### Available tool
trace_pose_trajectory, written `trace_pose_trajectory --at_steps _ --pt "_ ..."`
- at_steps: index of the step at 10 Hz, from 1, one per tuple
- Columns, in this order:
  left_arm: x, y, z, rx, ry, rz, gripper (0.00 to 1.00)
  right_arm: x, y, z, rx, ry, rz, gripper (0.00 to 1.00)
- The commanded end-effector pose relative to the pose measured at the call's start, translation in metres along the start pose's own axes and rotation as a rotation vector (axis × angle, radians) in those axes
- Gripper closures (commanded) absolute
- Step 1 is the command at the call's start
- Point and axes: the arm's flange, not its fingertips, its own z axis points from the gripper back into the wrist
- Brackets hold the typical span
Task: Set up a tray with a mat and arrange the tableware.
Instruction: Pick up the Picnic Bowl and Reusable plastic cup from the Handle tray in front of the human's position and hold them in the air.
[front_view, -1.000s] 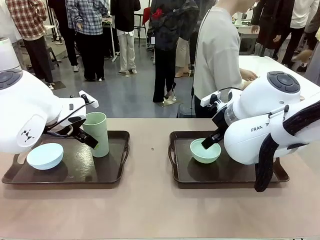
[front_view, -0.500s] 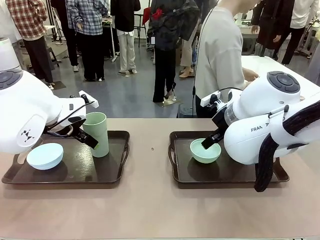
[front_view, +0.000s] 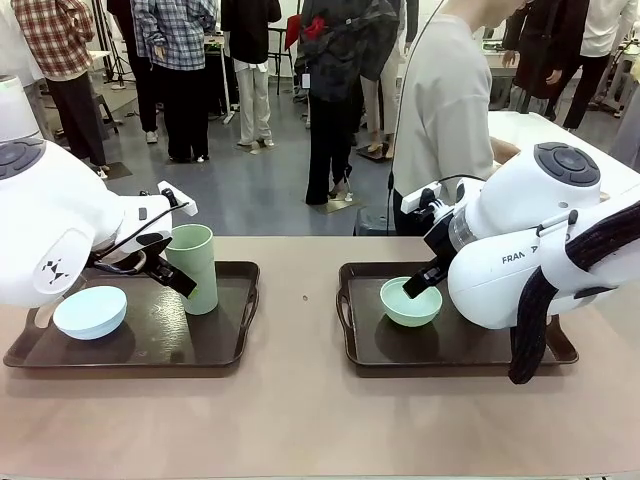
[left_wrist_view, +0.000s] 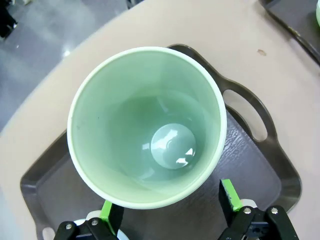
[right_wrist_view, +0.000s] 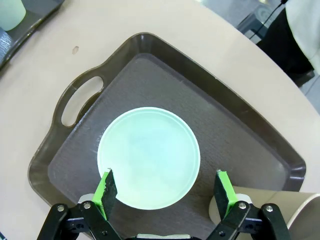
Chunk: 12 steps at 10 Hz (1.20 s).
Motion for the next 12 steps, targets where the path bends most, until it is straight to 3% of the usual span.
trace_pose_trajectory --at_steps 1,4,5,9,12 --pt "0.0 0.0 0.0 0.0 0.0 0.0 0.0 0.0 0.0 0.0 0.0 0.0 0.0 0.0" --pt "-0.034 0.006 0.055 0.046 0.046 -0.028 0.0 -0.007 0.004 0.057 0.041 -0.008 -0.083 0.0" --pt "-0.042 0.0 0.07 0.03 0.073 -0.022 0.0 -0.014 0.009 0.076 0.022 0.054 -0.161 0.0" --pt "-0.076 -0.031 0.123 -0.148 0.214 0.011 0.0 -0.087 0.028 0.137 -0.023 0.357 -0.152 0.0" --pt "-0.107 -0.046 0.144 -0.052 0.326 0.136 0.0 -0.134 0.036 0.147 -0.046 0.472 -0.158 0.0"
